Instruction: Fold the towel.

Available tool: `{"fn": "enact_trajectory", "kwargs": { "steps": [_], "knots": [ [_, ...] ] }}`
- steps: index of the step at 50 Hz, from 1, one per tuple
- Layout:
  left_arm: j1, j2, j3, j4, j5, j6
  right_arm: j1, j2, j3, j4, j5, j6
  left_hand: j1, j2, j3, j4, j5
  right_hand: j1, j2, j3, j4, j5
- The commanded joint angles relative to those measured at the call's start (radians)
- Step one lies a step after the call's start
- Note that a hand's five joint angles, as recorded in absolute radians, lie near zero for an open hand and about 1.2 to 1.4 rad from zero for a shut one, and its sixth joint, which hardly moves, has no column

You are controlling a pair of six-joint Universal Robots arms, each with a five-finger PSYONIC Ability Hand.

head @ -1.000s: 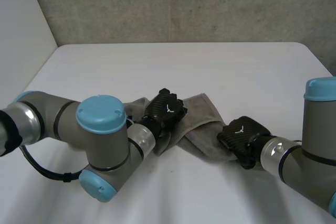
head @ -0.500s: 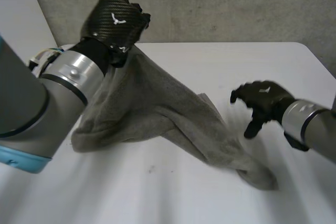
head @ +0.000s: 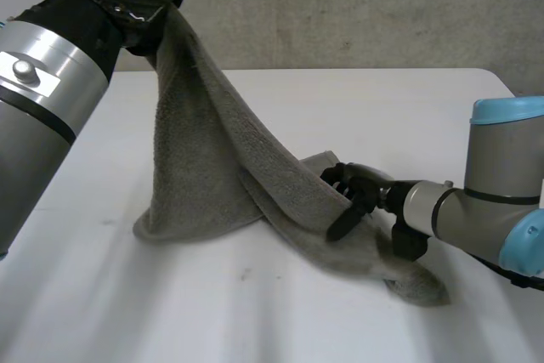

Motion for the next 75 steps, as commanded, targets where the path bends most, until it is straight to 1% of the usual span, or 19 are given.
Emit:
{"fn": "enact_trajectory", "kwargs": {
  "steps": [1, 6, 8, 9, 10, 11, 13, 17, 19, 24, 30, 33, 40, 46, 48, 51, 62, 71, 75],
  "knots": [
    [0.089, -0.026, 0.020, 0.008, 0.006, 0.000, 0.029, -0.004, -0.019, 0.000, -0.043, -0.014, 0.214, 0.179, 0.180, 0.179, 0.189, 1.010, 0.959, 0.961, 0.968, 0.970],
    [0.123, -0.115, 0.107, 0.024, 0.006, -0.026, 0.024, 0.001, -0.185, 0.032, 0.007, -0.148, 0.214, 0.179, 0.180, 0.179, 0.189, 1.017, 0.966, 0.968, 0.974, 0.977],
    [0.126, -0.150, 0.164, 0.027, 0.004, -0.046, 0.024, -0.013, -0.347, 0.038, 0.128, -0.311, 0.214, 0.179, 0.180, 0.179, 0.189, 1.017, 0.966, 0.968, 0.974, 0.977],
    [0.129, -0.183, 0.225, 0.027, 0.001, -0.073, 0.024, -0.013, -0.348, 0.038, 0.128, -0.312, 0.214, 0.179, 0.180, 0.179, 0.189, 1.017, 0.966, 0.968, 0.974, 0.977],
    [0.136, -0.215, 0.294, 0.027, -0.002, -0.106, 0.030, -0.029, -0.424, 0.029, 0.201, -0.397, 0.214, 0.179, 0.180, 0.179, 0.189, 1.017, 0.966, 0.968, 0.974, 0.977],
    [0.137, -0.216, 0.294, 0.027, -0.002, -0.106, 0.030, -0.030, -0.424, 0.029, 0.202, -0.398, 0.214, 0.179, 0.180, 0.179, 0.189, 1.017, 0.966, 0.968, 0.974, 0.977],
    [0.152, -0.271, 0.432, 0.027, -0.005, -0.185, 0.046, -0.068, -0.533, -0.056, 0.301, -0.512, 0.214, 0.179, 0.180, 0.179, 0.189, 1.017, 0.966, 0.968, 0.974, 0.977],
    [0.160, -0.306, 0.544, 0.033, -0.005, -0.270, 0.070, -0.129, -0.535, -0.250, 0.305, -0.520, 0.214, 0.179, 0.180, 0.179, 0.189, 1.017, 0.966, 0.968, 0.974, 0.977],
    [0.161, -0.322, 0.591, 0.042, -0.005, -0.308, 0.076, -0.210, -0.449, -0.446, 0.312, -0.510, 0.214, 0.179, 0.180, 0.179, 0.189, 1.017, 0.966, 0.968, 0.974, 0.977],
    [0.207, -0.334, 0.630, 0.105, -0.045, -0.414, 0.084, -0.283, -0.328, -0.558, 0.320, -0.525, 0.214, 0.179, 0.180, 0.179, 0.189, 1.017, 0.966, 0.968, 0.974, 0.977],
    [0.255, -0.332, 0.545, 0.105, -0.053, -0.468, 0.086, -0.287, -0.249, -0.506, 0.316, -0.563, 0.214, 0.179, 0.180, 0.179, 0.189, 1.017, 0.966, 0.968, 0.974, 0.977],
    [0.258, -0.329, 0.426, 0.105, -0.033, -0.477, 0.086, -0.271, -0.217, -0.404, 0.311, -0.623, 0.214, 0.179, 0.180, 0.179, 0.189, 1.017, 0.966, 0.968, 0.974, 0.977],
    [0.279, -0.346, 0.050, 0.128, 0.047, -0.473, 0.133, -0.102, -0.142, -0.114, 0.288, -0.781, 0.214, 0.179, 0.180, 0.179, 0.189, 1.017, 0.966, 0.968, 0.974, 0.977],
    [0.291, -0.377, -0.126, 0.168, 0.087, -0.445, 0.147, 0.024, -0.118, 0.021, 0.250, -0.817, 0.214, 0.179, 0.180, 0.179, 0.189, 0.980, 0.929, 0.930, 0.937, 0.939],
    [0.314, -0.372, -0.208, 0.180, 0.099, -0.414, 0.145, 0.045, -0.110, 0.066, 0.237, -0.801, 0.214, 0.179, 0.180, 0.179, 0.189, 0.433, 0.382, 0.384, 0.391, 0.393],
    [0.353, -0.348, -0.264, 0.182, 0.110, -0.382, 0.141, 0.032, -0.087, 0.048, 0.236, -0.734, 0.214, 0.179, 0.180, 0.179, 0.189, 0.214, 0.163, 0.165, 0.172, 0.174],
    [0.408, -0.193, -0.350, 0.176, 0.176, -0.361, -0.031, -0.103, 0.068, -0.051, 0.228, -0.447, 0.214, 0.179, 0.180, 0.179, 0.189, 0.164, 0.113, 0.114, 0.121, 0.123],
    [0.419, -0.059, -0.388, 0.180, 0.187, -0.359, -0.118, -0.145, 0.182, -0.084, 0.204, -0.448, 0.214, 0.179, 0.180, 0.179, 0.189, 0.078, 0.027, 0.029, 0.036, 0.038],
    [0.449, -0.047, -0.390, 0.180, 0.187, -0.359, -0.157, -0.177, 0.223, -0.117, 0.159, -0.496, 0.214, 0.179, 0.180, 0.179, 0.189, 0.242, 0.191, 0.193, 0.199, 0.202]
  ]
}}
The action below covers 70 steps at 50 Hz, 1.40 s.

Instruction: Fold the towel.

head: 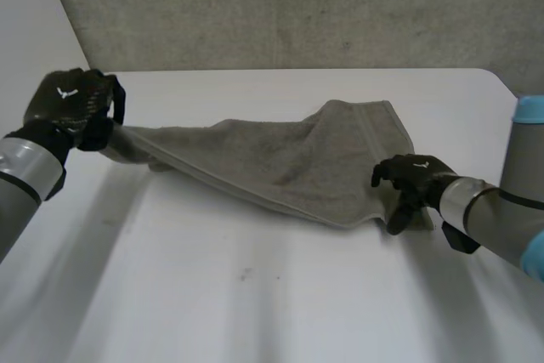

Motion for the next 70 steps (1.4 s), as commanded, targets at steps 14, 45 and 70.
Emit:
{"fn": "enact_trajectory", "kwargs": {
  "steps": [14, 45, 70],
  "knots": [
    [0.043, 0.020, -0.029, 0.007, 0.002, 0.000, -0.080, 0.003, 0.102, -0.113, -0.061, -0.245, 0.206, 0.179, 0.179, 0.178, 0.185, 0.447, 0.394, 0.403, 0.407, 0.409],
    [0.043, -0.002, -0.030, 0.009, 0.002, 0.000, -0.072, 0.118, 0.036, -0.203, -0.048, -0.291, 0.206, 0.179, 0.179, 0.178, 0.185, 0.611, 0.559, 0.568, 0.571, 0.573],
    [0.030, 0.003, -0.035, -0.001, 0.003, 0.000, -0.129, -0.034, -0.013, -0.172, -0.032, -0.274, 0.206, 0.179, 0.179, 0.178, 0.185, 0.992, 0.939, 0.948, 0.952, 0.954]
  ]
}}
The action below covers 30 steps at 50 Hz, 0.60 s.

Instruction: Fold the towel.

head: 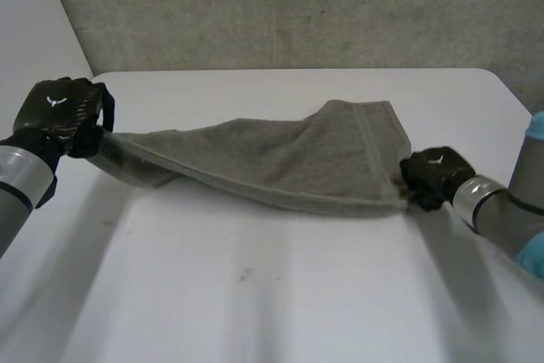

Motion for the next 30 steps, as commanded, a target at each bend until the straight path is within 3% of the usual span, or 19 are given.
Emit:
{"fn": "enact_trajectory", "kwargs": {
  "steps": [1, 6, 8, 15, 19, 22, 30],
  "knots": [
    [-0.012, 0.009, 0.000, -0.008, 0.002, 0.000, -0.045, -0.157, -0.010, 0.036, -0.014, 0.011, 0.206, 0.179, 0.179, 0.178, 0.185, 0.440, 0.222, 0.214, 0.205, 0.255],
    [-0.017, 0.041, -0.020, -0.062, 0.000, 0.012, -0.052, -0.207, -0.050, 0.256, -0.022, -0.039, 0.206, 0.179, 0.179, 0.178, 0.185, 0.440, 0.222, 0.214, 0.205, 0.255],
    [-0.015, 0.059, -0.027, -0.100, 0.000, 0.030, -0.075, -0.211, -0.067, 0.466, -0.027, -0.155, 0.206, 0.179, 0.179, 0.178, 0.185, 0.440, 0.222, 0.214, 0.205, 0.255],
    [-0.001, 0.081, -0.093, -0.365, 0.002, 0.269, -0.192, -0.285, 0.023, 0.792, 0.063, -0.511, 0.206, 0.179, 0.179, 0.178, 0.185, 0.440, 0.222, 0.214, 0.205, 0.255],
    [-0.003, 0.095, -0.150, -0.522, 0.005, 0.406, -0.230, -0.367, 0.063, 0.816, 0.108, -0.568, 0.206, 0.179, 0.179, 0.178, 0.185, 0.440, 0.222, 0.214, 0.205, 0.255],
    [-0.012, 0.102, -0.179, -0.585, 0.035, 0.445, -0.249, -0.433, 0.077, 0.816, 0.101, -0.573, 0.206, 0.179, 0.179, 0.178, 0.185, 0.440, 0.222, 0.214, 0.205, 0.255],
    [-0.012, 0.121, -0.149, -0.580, 0.095, 0.451, -0.241, -0.441, 0.082, 0.808, 0.053, -0.573, 0.206, 0.179, 0.179, 0.178, 0.185, 0.440, 0.222, 0.214, 0.205, 0.255]
  ]
}}
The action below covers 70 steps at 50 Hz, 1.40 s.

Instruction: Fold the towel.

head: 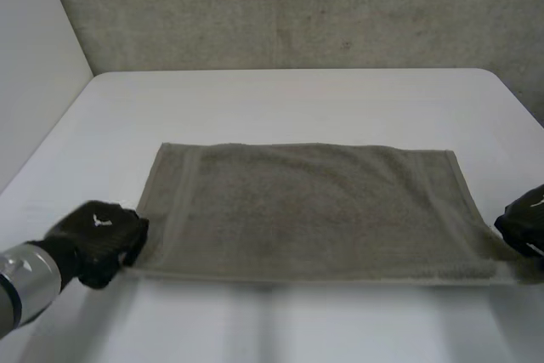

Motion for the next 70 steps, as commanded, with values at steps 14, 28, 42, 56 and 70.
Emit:
{"fn": "enact_trajectory", "kwargs": {
  "steps": [14, 28, 42, 56, 70],
  "knots": [
    [-0.106, -0.321, 0.365, 0.335, -0.006, -0.095, 0.158, 0.312, -0.296, -0.269, 0.016, 0.278, 0.205, 0.179, 0.179, 0.178, 0.185, 0.440, 0.222, 0.210, 0.204, 0.246],
    [-0.160, -0.745, 0.795, 0.438, -0.083, -0.107, 0.237, 0.631, -0.601, -0.555, 0.119, 0.368, 0.205, 0.179, 0.179, 0.178, 0.185, 0.440, 0.222, 0.210, 0.204, 0.246],
    [-0.183, -0.968, 1.083, 0.435, -0.097, -0.104, 0.264, 0.822, -0.815, -0.590, 0.168, 0.363, 0.205, 0.179, 0.179, 0.178, 0.185, 0.440, 0.222, 0.210, 0.204, 0.246],
    [-0.203, -0.836, 1.037, 0.429, -0.157, -0.113, 0.267, 0.636, -0.738, -0.688, 0.228, 0.490, -0.939, -0.966, -0.965, -0.966, -0.960, -0.782, -1.000, -1.011, -1.017, -0.975],
    [-0.201, -0.509, 0.674, 0.441, -0.141, -0.282, 0.159, 0.319, -0.231, -0.624, 0.068, 0.552, -0.933, -0.960, -0.960, -0.960, -0.954, -0.782, -1.000, -1.011, -1.017, -0.975]
  ]
}}
